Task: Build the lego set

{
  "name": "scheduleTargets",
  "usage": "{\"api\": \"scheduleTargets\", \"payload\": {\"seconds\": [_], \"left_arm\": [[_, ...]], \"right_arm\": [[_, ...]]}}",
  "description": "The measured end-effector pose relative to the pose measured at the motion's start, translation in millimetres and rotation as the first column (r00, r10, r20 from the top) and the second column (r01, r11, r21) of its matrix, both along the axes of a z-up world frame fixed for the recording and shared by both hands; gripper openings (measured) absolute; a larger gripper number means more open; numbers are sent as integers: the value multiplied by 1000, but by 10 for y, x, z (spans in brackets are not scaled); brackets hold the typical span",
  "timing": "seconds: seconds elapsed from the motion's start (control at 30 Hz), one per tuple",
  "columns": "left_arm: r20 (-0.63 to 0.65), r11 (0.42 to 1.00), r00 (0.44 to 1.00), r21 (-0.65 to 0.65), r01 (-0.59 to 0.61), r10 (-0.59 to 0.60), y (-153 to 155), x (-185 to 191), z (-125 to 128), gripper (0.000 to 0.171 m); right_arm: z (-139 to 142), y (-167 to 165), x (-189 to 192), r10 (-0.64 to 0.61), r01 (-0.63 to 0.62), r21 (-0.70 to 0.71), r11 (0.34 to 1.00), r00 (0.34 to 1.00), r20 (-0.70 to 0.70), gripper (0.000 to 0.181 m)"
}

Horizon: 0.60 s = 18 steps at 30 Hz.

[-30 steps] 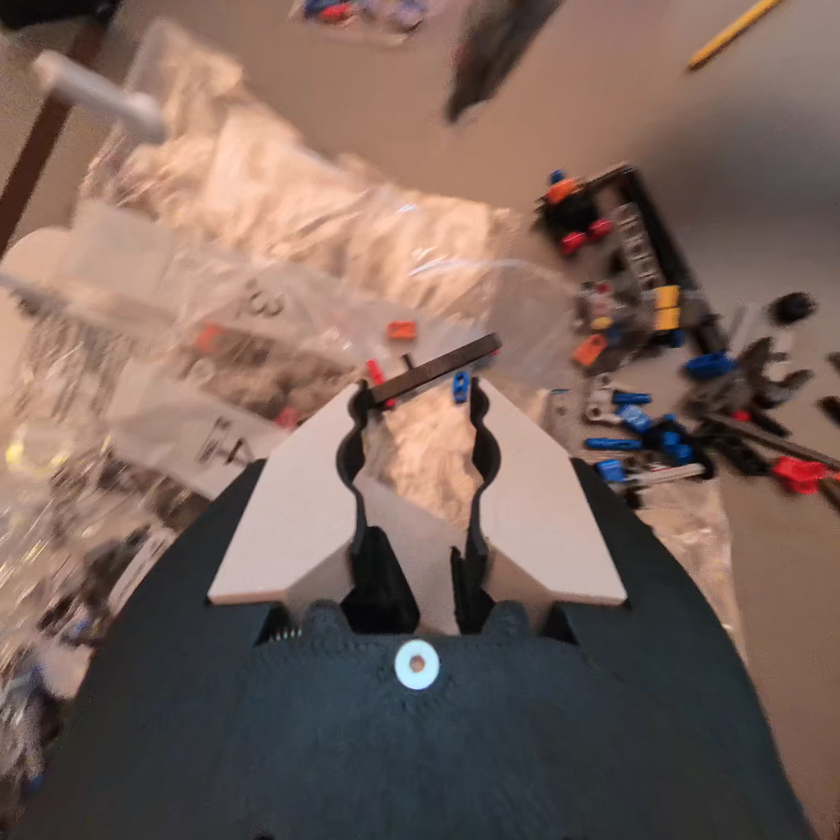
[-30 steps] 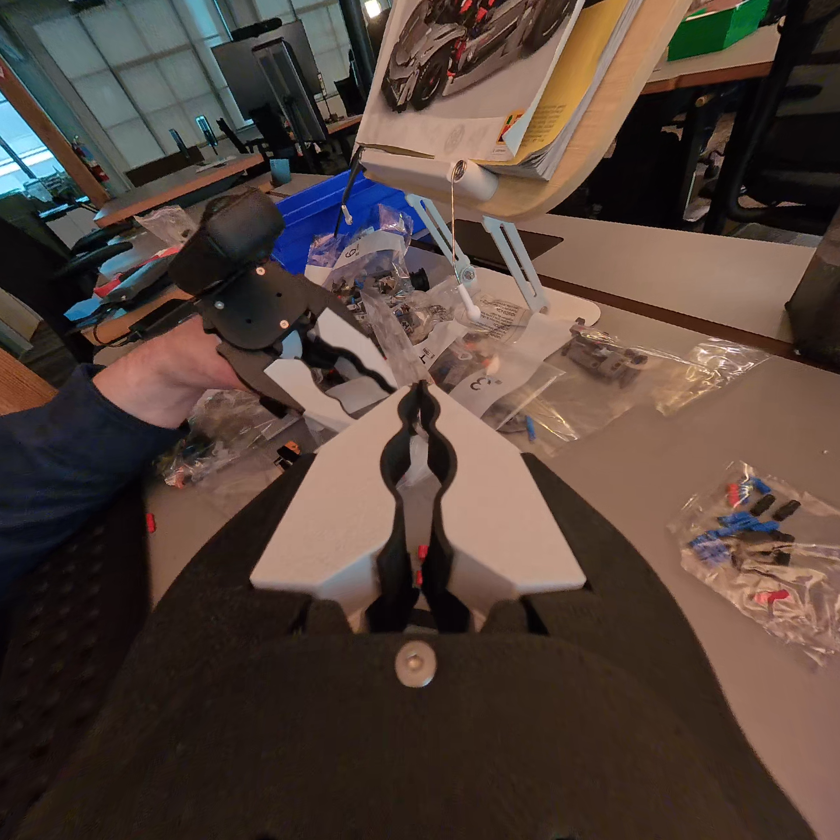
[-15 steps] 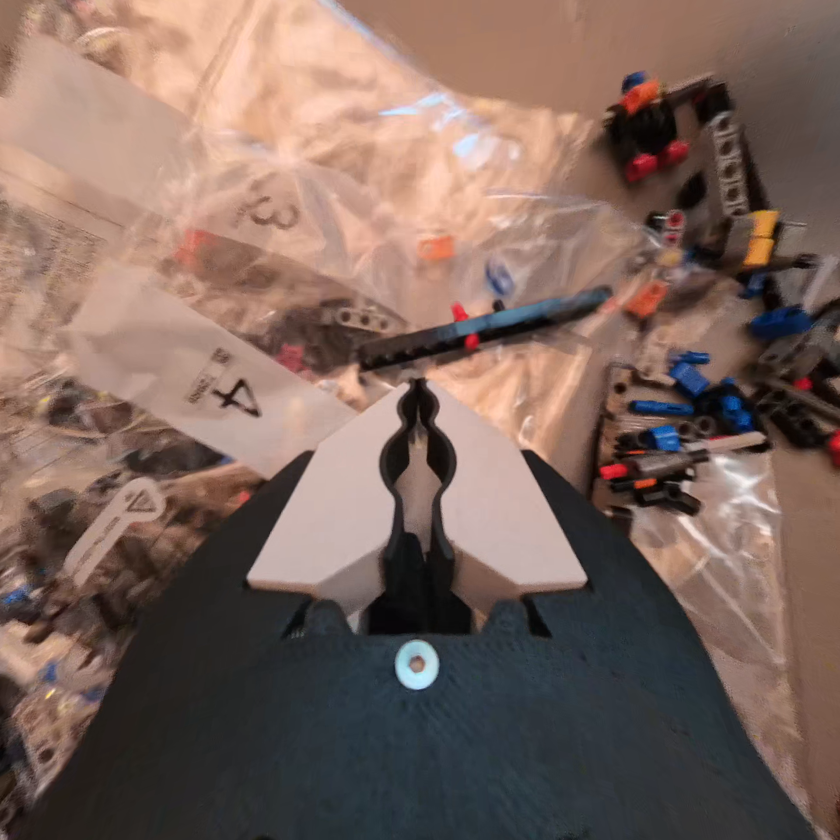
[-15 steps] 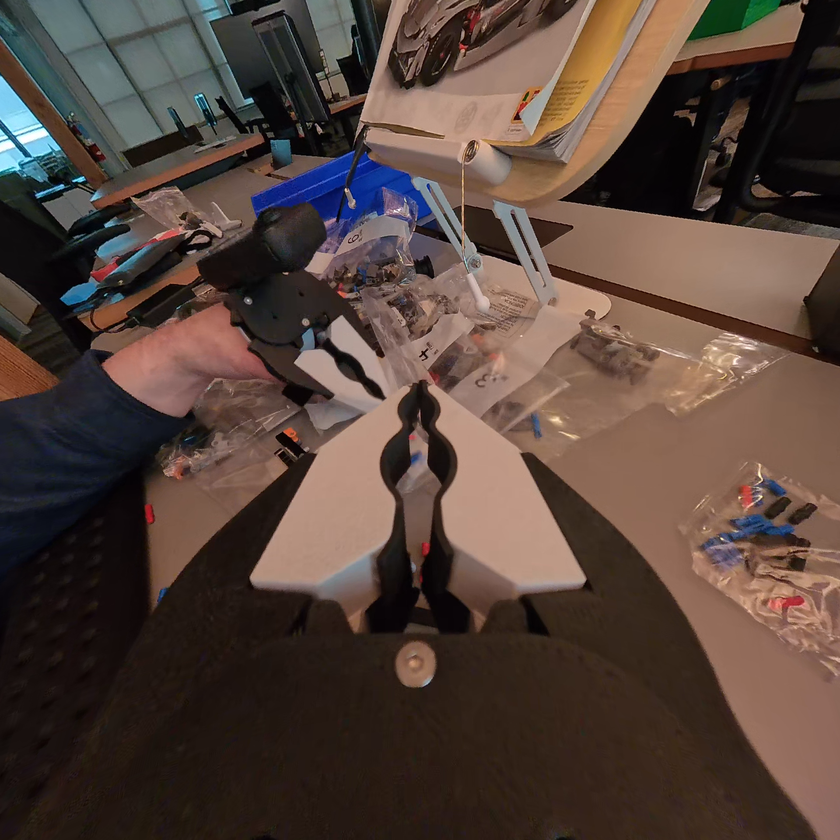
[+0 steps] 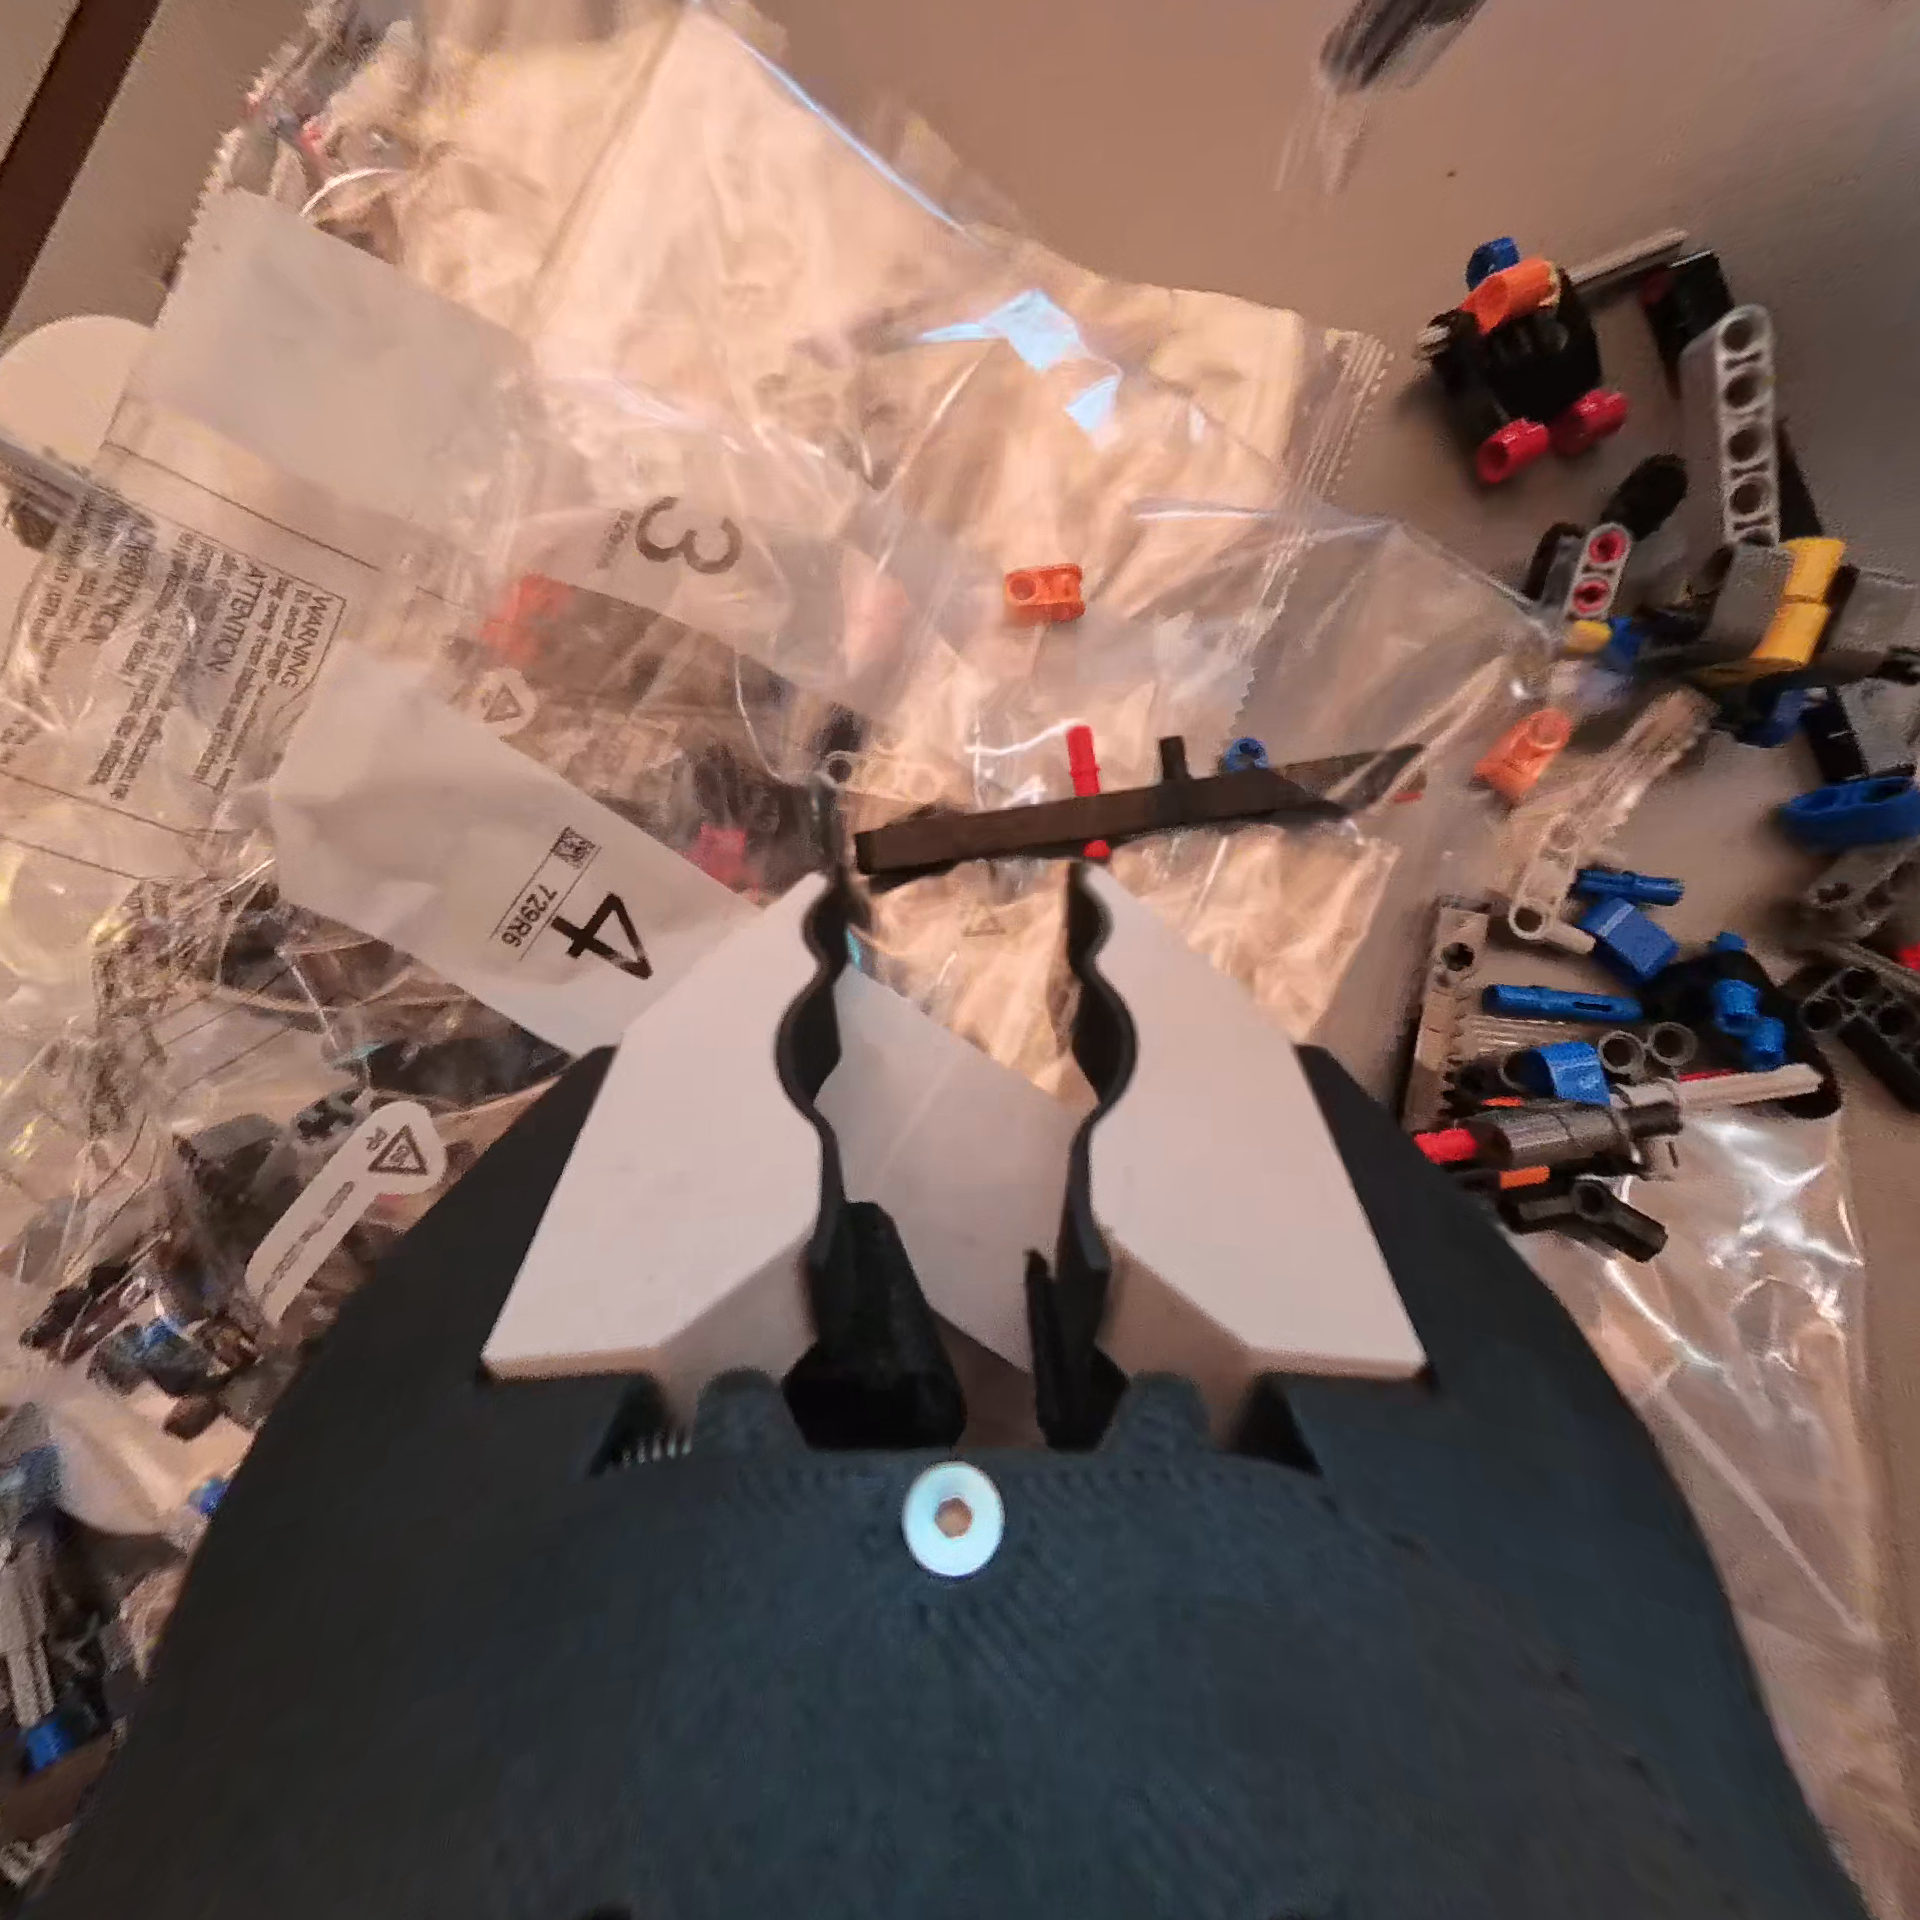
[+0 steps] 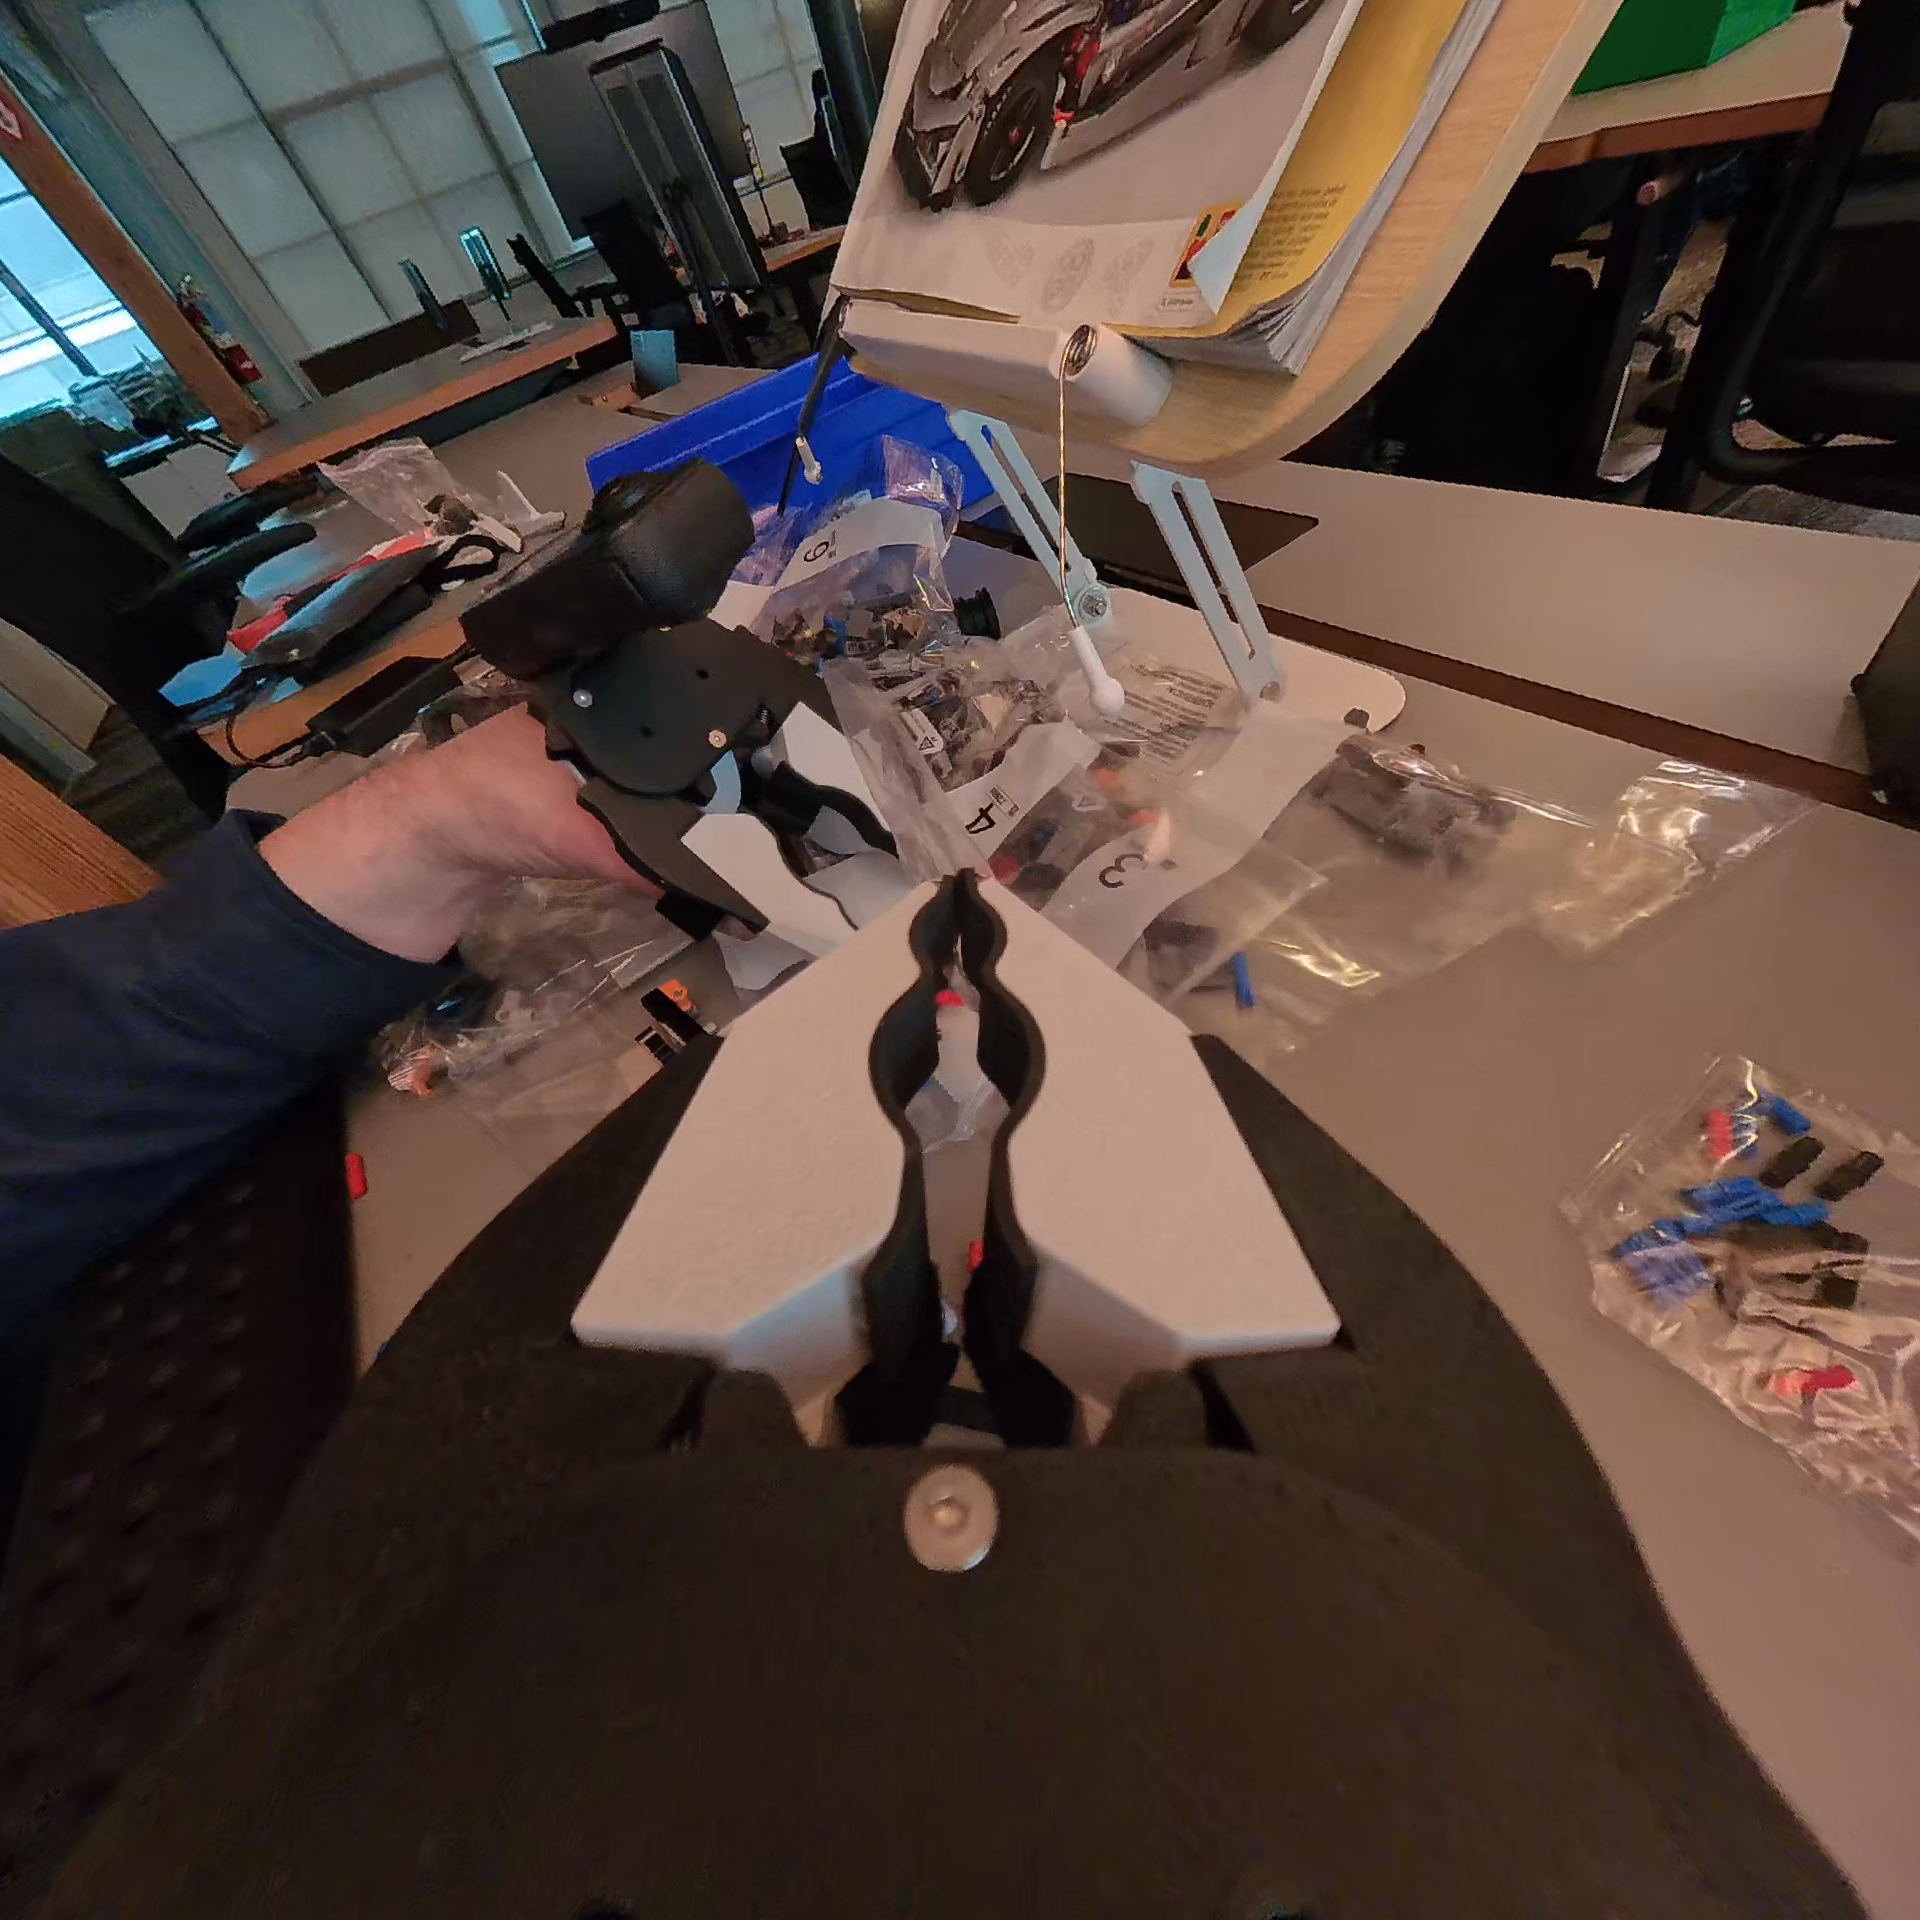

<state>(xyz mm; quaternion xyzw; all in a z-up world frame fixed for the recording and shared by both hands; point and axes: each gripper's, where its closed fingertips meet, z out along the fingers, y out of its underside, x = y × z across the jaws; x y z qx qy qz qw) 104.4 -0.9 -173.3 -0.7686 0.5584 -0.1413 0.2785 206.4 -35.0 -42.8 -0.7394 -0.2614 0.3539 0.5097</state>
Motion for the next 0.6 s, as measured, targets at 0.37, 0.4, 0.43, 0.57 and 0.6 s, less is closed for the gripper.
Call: {"api": "scheduleTargets", "payload": {"seconds": [0.37,0.4,0.43,0.57,0.6], "left_arm": [[19,972,972,-26,233,-233,-411,303,11,1],[34,977,977,-22,210,-209,-368,295,39,4],[51,982,981,-24,188,-186,-332,286,66,14],[48,996,995,-7,91,-91,-170,168,100,39],[53,996,995,-21,86,-85,-176,177,85,44]], "right_arm": [[-27,4,-7,2,-2,-8,1000,1000,5,0],[-25,3,-6,3,-3,-9,1000,1000,3,0],[-24,3,-7,4,-4,-9,1000,1000,3,0],[-21,-1,-13,6,-6,-7,1000,1000,4,0],[-21,0,-14,6,-6,-6,1000,1000,5,0]]}}
